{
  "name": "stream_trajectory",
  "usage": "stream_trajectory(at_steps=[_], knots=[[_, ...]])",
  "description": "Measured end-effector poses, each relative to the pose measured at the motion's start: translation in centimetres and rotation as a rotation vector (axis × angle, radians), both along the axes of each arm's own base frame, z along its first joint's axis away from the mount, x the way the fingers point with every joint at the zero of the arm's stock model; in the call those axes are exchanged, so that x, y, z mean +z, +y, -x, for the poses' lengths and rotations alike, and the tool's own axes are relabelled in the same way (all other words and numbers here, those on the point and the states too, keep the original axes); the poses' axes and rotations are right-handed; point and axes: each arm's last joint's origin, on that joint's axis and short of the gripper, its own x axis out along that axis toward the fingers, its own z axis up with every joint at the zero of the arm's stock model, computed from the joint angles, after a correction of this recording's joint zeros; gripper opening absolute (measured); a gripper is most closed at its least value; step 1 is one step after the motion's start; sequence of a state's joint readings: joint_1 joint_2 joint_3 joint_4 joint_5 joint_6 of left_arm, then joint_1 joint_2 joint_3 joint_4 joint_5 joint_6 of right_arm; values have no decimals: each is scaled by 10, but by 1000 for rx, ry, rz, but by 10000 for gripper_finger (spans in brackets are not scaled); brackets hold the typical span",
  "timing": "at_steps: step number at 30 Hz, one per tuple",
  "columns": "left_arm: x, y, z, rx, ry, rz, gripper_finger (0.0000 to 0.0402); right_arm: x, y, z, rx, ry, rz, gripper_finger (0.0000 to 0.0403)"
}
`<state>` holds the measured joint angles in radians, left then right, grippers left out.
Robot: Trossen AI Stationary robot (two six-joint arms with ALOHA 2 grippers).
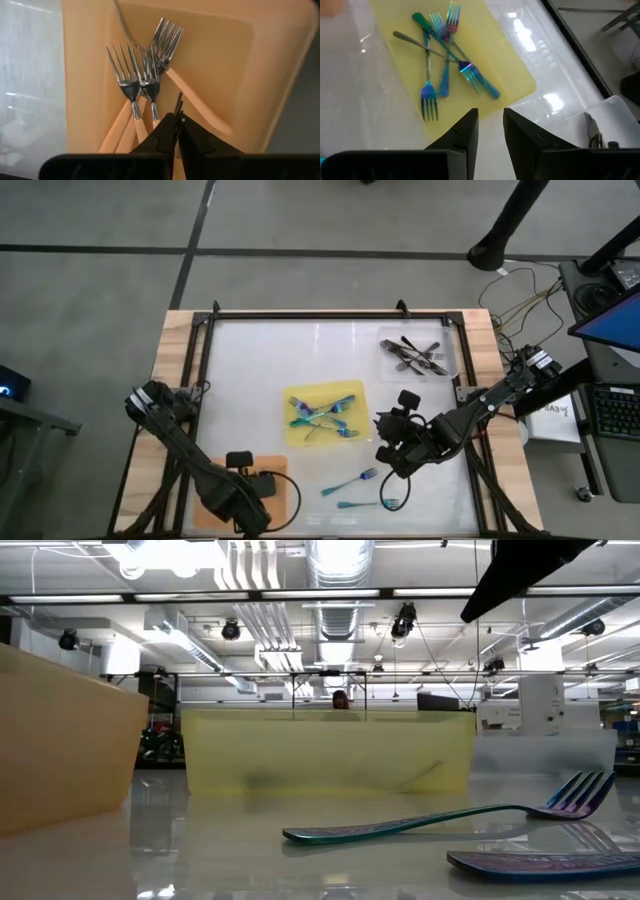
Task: Sort silverware by color (type)
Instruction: Put the orange fork into the orange bin, then put the blue fork into the yellow bin
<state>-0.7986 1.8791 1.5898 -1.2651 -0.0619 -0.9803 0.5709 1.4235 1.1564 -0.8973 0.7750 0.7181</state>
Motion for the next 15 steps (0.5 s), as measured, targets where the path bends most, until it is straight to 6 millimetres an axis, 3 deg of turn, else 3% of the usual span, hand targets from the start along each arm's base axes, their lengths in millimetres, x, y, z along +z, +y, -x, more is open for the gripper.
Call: stream_trajectory(at_steps=[7,15], knots=[[-22,-7,-7,32,35,-43,5,0,1,0,7,9,-16,82],[-30,-11,-8,58,77,-4,55,0,0,0,6,6,-18,82]])
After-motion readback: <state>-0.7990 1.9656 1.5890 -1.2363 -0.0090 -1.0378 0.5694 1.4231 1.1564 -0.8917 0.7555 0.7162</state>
